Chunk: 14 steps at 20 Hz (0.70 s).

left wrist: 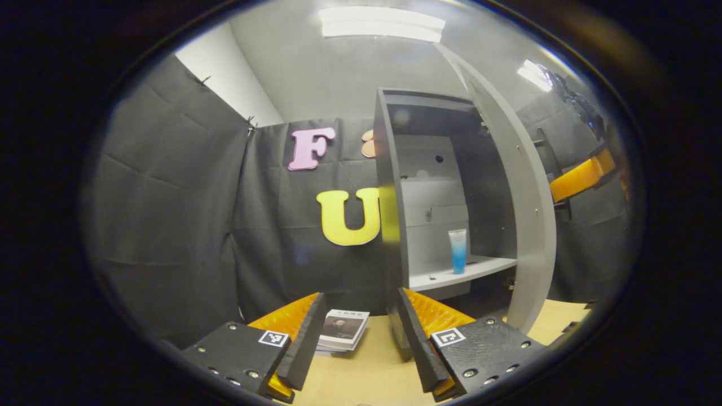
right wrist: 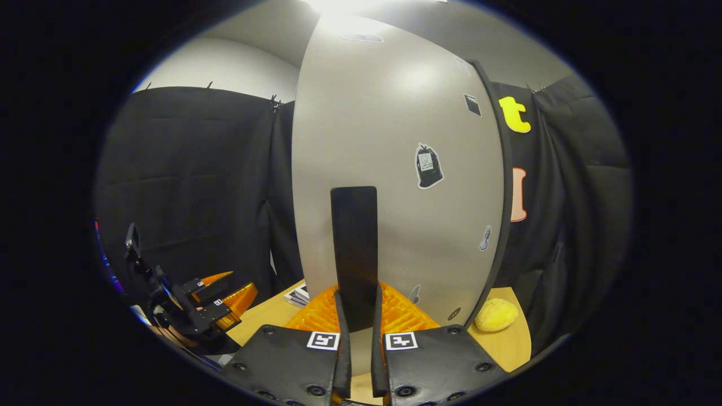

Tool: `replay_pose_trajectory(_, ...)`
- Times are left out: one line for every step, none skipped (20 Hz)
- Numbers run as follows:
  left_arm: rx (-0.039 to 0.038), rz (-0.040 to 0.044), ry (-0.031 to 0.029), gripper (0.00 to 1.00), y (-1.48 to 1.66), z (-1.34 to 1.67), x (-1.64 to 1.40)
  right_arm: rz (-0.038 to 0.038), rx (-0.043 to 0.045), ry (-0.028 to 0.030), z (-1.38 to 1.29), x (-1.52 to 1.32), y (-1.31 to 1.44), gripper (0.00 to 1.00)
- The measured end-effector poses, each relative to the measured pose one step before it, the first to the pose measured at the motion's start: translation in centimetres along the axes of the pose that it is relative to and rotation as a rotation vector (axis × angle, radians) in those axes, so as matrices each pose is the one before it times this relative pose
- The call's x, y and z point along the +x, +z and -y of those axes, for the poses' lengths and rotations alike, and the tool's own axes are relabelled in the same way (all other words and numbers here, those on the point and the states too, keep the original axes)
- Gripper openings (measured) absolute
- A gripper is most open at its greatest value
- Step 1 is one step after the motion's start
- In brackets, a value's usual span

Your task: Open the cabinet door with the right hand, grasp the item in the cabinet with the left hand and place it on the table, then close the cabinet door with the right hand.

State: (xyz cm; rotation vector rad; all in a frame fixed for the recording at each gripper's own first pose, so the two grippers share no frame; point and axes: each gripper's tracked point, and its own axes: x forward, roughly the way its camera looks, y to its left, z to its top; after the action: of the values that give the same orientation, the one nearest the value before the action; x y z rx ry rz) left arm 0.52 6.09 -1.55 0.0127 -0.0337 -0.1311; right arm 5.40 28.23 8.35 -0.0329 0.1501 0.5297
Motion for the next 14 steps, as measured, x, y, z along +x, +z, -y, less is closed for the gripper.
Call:
replay_pose_trajectory(-0.00237, -0.00002, -0.01158, 0.76, 0.004, 0.801, 0.157, -0.00136, 0.00483, 0.00130, -0.032, -0.032, -0.050, 0.16)
replay_pose_trajectory(-0.00187, 0.00028, -0.00975, 0.76, -0.006, 0.580, 0.119, -0.00071, 0.00063, -0.00135, 0.141, -0.138, 0.005, 0.16)
replay_pose_trajectory(-0.00179, 0.00096, -0.01065, 0.76, 0.090, 0.866, 0.095, -0.00132, -0.00445, -0.00227, 0.286, -0.082, -0.089, 0.14)
replay_pose_trajectory(-0.00198, 0.00097, -0.01141, 0.76, 0.201, 0.977, 0.094, -0.00077, -0.00338, -0.00227, 0.273, -0.208, 0.005, 0.16)
replay_pose_trajectory(-0.00198, 0.00012, -0.00854, 0.76, -0.005, 0.880, 0.223, -0.00068, -0.00088, -0.00098, 0.112, -0.026, -0.013, 0.16)
replay_pose_trajectory(-0.00356, 0.00045, -0.00941, 0.77, 0.029, 0.866, 0.158, 0.00082, 0.00112, 0.00071, 0.058, -0.055, -0.063, 0.16)
replay_pose_trajectory(-0.00449, 0.00226, -0.00802, 0.76, 0.062, 0.864, 0.117, 0.00195, 0.00333, 0.00017, 0.088, -0.055, 0.077, 0.16)
replay_pose_trajectory(-0.00581, 0.00047, -0.00815, 0.76, 0.062, 0.963, 0.110, 0.00087, 0.00235, -0.00117, 0.092, -0.054, -0.029, 0.16)
replay_pose_trajectory(-0.00462, -0.00093, -0.00749, 0.76, -0.030, 0.788, 0.107, 0.00078, 0.00129, -0.00226, 0.118, -0.048, 0.019, 0.16)
replay_pose_trajectory(-0.00240, -0.00034, -0.00811, 0.76, 0.085, 0.808, 0.104, -0.00128, -0.00185, -0.00313, 0.130, -0.047, -0.085, 0.16)
replay_pose_trajectory(0.00050, 0.00101, -0.00688, 0.76, 0.134, 0.690, -0.042, -0.00057, -0.00264, -0.00412, 0.133, -0.067, -0.029, 0.16)
replay_pose_trajectory(0.00243, 0.00206, -0.00547, 0.76, 0.222, 0.593, 0.022, -0.00057, -0.00155, -0.00371, 0.155, -0.117, -0.063, 0.13)
replay_pose_trajectory(0.00036, 0.00254, -0.00461, 0.76, 0.105, 0.555, 0.000, 0.00002, 0.00213, -0.00237, 0.124, -0.110, -0.010, 0.13)
replay_pose_trajectory(-0.00324, 0.00233, -0.00541, 0.76, 0.117, 0.553, 0.070, 0.00064, 0.00513, -0.00291, 0.088, -0.009, 0.007, 0.15)
